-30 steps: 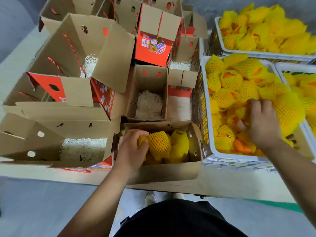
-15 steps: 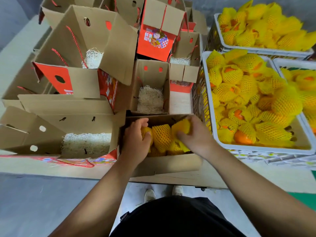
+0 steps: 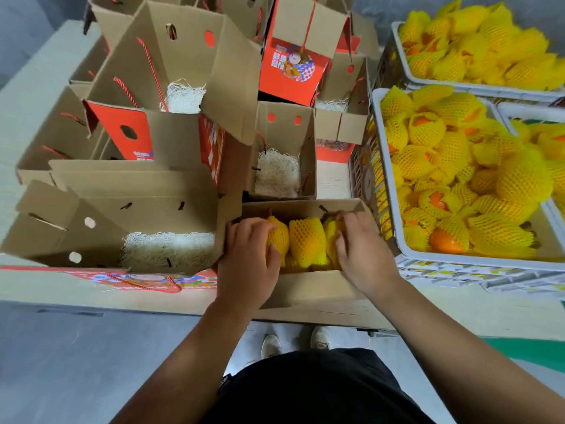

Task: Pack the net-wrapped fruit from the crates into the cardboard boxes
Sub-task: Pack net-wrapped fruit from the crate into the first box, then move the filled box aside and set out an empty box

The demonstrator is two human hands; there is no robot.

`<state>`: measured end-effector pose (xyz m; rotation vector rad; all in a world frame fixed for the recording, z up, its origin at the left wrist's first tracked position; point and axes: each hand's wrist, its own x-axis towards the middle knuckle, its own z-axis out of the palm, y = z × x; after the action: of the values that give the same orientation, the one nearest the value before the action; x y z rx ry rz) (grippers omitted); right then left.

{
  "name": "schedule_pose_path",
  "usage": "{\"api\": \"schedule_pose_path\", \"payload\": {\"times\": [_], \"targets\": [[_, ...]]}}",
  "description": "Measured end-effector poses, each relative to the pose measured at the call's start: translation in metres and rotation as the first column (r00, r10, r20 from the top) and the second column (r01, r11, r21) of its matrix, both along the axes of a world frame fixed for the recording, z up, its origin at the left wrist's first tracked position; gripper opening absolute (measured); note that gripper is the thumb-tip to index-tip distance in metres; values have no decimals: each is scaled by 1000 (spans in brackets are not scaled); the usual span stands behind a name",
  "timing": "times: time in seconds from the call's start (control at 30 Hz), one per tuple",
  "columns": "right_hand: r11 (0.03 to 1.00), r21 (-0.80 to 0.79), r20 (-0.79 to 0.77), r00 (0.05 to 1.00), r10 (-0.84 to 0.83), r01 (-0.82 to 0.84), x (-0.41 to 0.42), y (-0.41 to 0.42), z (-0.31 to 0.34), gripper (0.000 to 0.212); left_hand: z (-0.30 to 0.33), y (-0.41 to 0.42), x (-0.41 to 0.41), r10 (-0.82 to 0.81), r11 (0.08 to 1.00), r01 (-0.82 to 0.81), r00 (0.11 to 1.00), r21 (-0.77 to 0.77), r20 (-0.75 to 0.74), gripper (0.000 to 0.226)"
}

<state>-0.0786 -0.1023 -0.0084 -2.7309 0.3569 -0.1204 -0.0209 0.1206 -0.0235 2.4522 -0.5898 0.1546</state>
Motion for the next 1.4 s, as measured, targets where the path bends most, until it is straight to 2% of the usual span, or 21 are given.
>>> {"api": "schedule_pose_path", "payload": {"times": [0.1, 0.17, 0.23, 0.27, 0.4, 0.47, 0.53, 0.6, 0.67, 0.77, 0.87, 1.0, 1.17, 1.3, 1.4], "targets": [[994, 78, -20, 997, 79, -77, -6, 0, -4, 28, -4, 3, -11, 45, 995, -40, 997, 91, -59, 45], [993, 97, 79, 995, 66, -74, -7, -5, -6, 40, -5, 3, -12, 24, 993, -17, 998, 113, -56, 49], [997, 79, 182, 983, -35, 20, -8, -11, -6, 48, -2, 5, -11, 109, 994, -110, 989, -5, -105, 48], [989, 121, 194, 975, -109, 86, -8, -14, -8, 51, 0, 5, -11, 160, 983, -170, 978, -71, -132, 49], [866, 435, 92, 945, -314, 245, -16, -14, -17, 63, 4, 4, -14, 224, 923, -292, 938, -251, -266, 61], [831, 476, 57, 934, -354, 286, -19, -18, -20, 66, 6, 2, -10, 243, 877, -379, 880, -296, -408, 68], [832, 460, 21, 933, -359, 310, -21, -23, -21, 68, 7, 4, -6, 265, 836, -481, 774, -262, -575, 70], [841, 446, -8, 941, -340, 307, -22, -24, -21, 70, 4, 7, -5, 272, 804, -555, 663, -214, -698, 60], [820, 486, -13, 940, -340, 303, -25, -21, -21, 71, 2, 9, -9, 259, 768, -603, 601, -217, -756, 46], [780, 539, -28, 933, -359, 316, -32, -20, -22, 57, -2, 10, -15, 272, 722, -654, 568, -225, -777, 36], [736, 601, -45, 932, -358, 312, -48, -22, -22, 56, 0, 13, -27, 275, 733, -639, 592, -232, -758, 30], [755, 592, -60, 950, -308, 282, -78, -27, -20, 60, 1, 20, -53, 261, 751, -618, 602, -233, -755, 34], [751, 616, -81, 967, -242, 239, -112, -36, -17, 55, 9, 24, -87, 248, 771, -597, 605, -224, -756, 33], [790, 573, -48, 971, -232, 217, -136, -35, -6, 51, 16, 30, -109, 230, 780, -575, 630, -247, -741, 39], [807, 542, -19, 964, -266, 234, -153, -29, 9, 50, 27, 40, -117, 201, 800, -549, 623, -240, -756, 52]]}}
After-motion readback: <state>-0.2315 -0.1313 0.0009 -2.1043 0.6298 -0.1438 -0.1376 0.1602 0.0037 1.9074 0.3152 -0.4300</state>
